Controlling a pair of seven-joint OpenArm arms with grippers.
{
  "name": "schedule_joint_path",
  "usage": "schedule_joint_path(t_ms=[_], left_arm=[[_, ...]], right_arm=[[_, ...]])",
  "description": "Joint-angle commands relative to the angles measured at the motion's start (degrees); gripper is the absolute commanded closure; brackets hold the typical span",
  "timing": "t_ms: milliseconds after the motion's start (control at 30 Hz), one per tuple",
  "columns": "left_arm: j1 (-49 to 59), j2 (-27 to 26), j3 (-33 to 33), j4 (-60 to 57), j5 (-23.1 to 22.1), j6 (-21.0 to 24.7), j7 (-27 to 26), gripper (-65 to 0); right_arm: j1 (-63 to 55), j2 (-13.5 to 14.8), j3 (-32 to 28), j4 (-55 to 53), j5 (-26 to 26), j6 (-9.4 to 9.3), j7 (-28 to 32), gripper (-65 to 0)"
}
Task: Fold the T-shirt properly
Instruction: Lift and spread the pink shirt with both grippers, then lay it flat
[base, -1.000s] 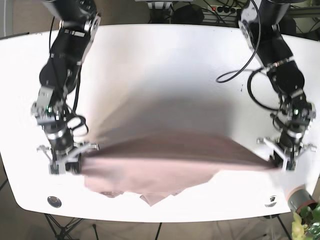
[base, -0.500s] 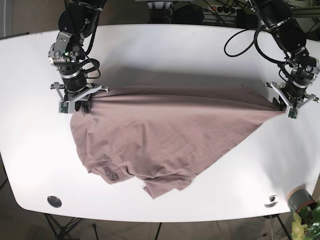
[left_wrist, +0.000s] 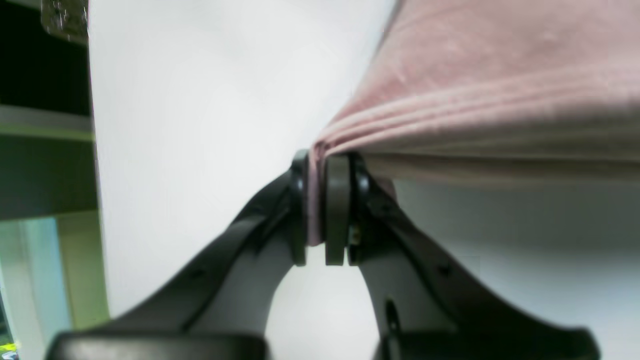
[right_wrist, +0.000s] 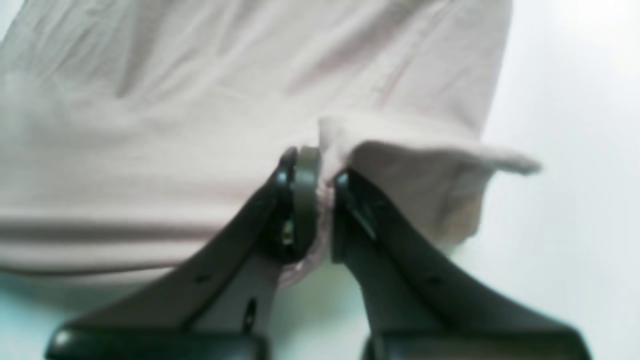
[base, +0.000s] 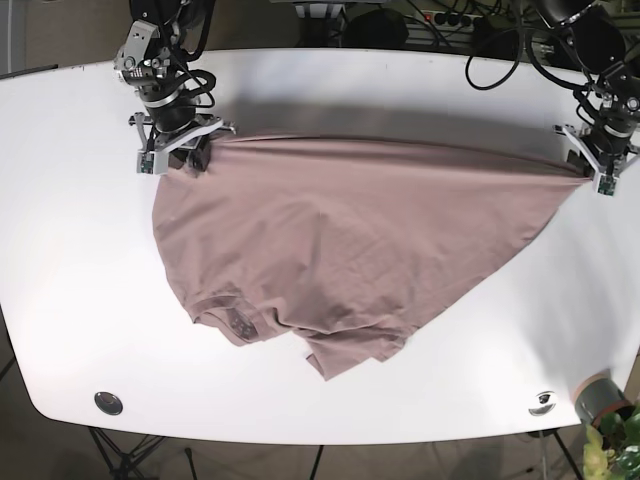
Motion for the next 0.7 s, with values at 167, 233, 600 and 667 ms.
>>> schedule_joint_path(t_ms=[167,233,600,667], left_arm=[[1.22,-1.66,-3.13,0.78,0.17,1.01,-0.92,0.0],[1.22,-1.83,-3.22,0.78,0.17,1.01,-0.92,0.0],[1.22,-1.66,-5.33,0.78,0.17,1.01,-0.92,0.0],[1.13,-1.66,-5.33,0.78,0.17,1.01,-0.92,0.0]], right_arm=[[-4.38,0.23,0.31,1.25,2.60,-0.35,1.52,-2.7],[-5.17,0.23,0.31,1.25,3.13,-0.35,1.52,-2.9],[-6.66,0.23,1.19,2.39,3.04,-0.61,1.60,-45.8],[-5.08,0.32,1.19,2.57,3.04,-0.52,1.60,-46.6]])
